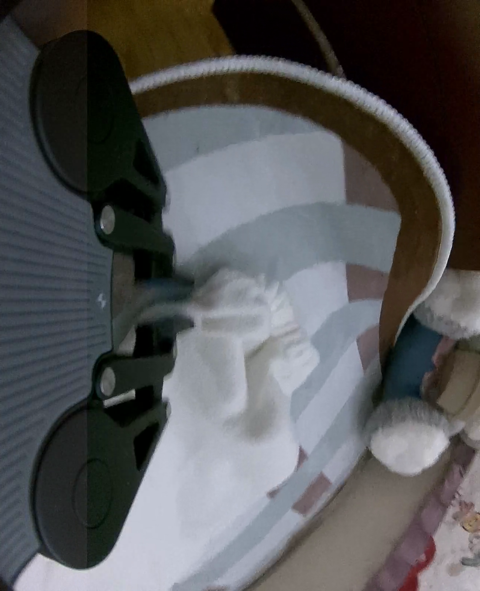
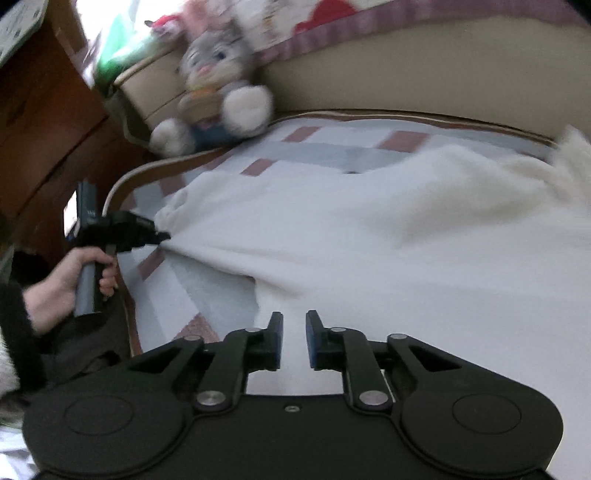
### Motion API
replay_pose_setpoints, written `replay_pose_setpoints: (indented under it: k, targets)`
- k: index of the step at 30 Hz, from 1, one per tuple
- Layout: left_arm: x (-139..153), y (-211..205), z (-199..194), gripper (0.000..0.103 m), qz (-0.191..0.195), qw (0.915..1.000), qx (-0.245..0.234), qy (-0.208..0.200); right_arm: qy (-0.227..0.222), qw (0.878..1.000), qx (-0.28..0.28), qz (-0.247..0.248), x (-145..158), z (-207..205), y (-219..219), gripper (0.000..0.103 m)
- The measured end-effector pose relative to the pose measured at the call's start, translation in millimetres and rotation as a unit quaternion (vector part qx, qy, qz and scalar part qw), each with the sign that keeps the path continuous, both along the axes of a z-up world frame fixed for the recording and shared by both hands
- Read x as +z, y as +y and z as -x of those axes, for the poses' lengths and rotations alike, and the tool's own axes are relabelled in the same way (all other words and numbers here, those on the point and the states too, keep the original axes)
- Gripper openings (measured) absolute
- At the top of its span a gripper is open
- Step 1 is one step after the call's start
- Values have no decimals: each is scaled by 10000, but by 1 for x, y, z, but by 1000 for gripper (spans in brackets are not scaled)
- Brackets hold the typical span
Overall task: Fold clothes
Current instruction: 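Release the fleece with both grippers and lay it flat on the mat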
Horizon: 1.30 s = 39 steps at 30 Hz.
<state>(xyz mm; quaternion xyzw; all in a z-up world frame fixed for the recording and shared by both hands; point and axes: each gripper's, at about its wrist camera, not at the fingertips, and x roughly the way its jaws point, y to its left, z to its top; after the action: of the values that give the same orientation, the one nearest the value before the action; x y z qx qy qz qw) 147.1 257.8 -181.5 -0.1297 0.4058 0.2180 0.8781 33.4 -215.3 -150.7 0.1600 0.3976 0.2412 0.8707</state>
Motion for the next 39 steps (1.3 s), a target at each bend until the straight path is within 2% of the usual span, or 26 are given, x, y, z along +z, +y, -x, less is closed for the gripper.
replay_pose_setpoints:
  k: [1,2,4,6,8,11,15,21,24,27,32,34,39]
  targets:
    - [3,-2,2,49,-132,9999,53,83,70,9998,-147,-129,-2,10,-11,31]
    - [7,-5,8,49,-165,9998,67,92,167,9990,-313,-267,-6,23,-23,37]
    - [17,-13,25,51,43,10000,-25,-65,421,9955,-680,-511,-13,50,-41,39]
    - [26,-25,45,59,361,9991,-172,-165,652,9908,-967,-693,-20,74,-59,39]
    - [33,-44,66,60,633,9966,-444,-274,848,9861,-1204,-764,-25,89,-70,39]
    - [34,-80,97,61,861,9910,-991,-274,1034,9803,-1554,-653,-25,106,-85,40]
    - [25,-143,122,62,985,9778,-1851,36,1103,9748,-1911,-337,-12,130,-99,45]
    - [19,-210,151,62,1119,9589,-2597,242,1242,9658,-2278,33,5,170,-116,48]
    - [19,-229,155,62,1087,9547,-2738,414,1318,9614,-2399,270,9,189,-123,48]
    - [25,-248,164,62,968,9503,-2929,420,1303,9565,-2552,540,12,208,-131,48]
    - [40,-283,186,62,819,9398,-3287,455,1221,9306,-3327,917,20,226,-156,48]
    - [45,-294,192,62,785,9345,-3443,454,1232,9259,-3431,986,23,232,-160,48]
    - [53,-314,207,67,538,9301,-3600,489,1357,9138,-3723,891,28,238,-166,51]
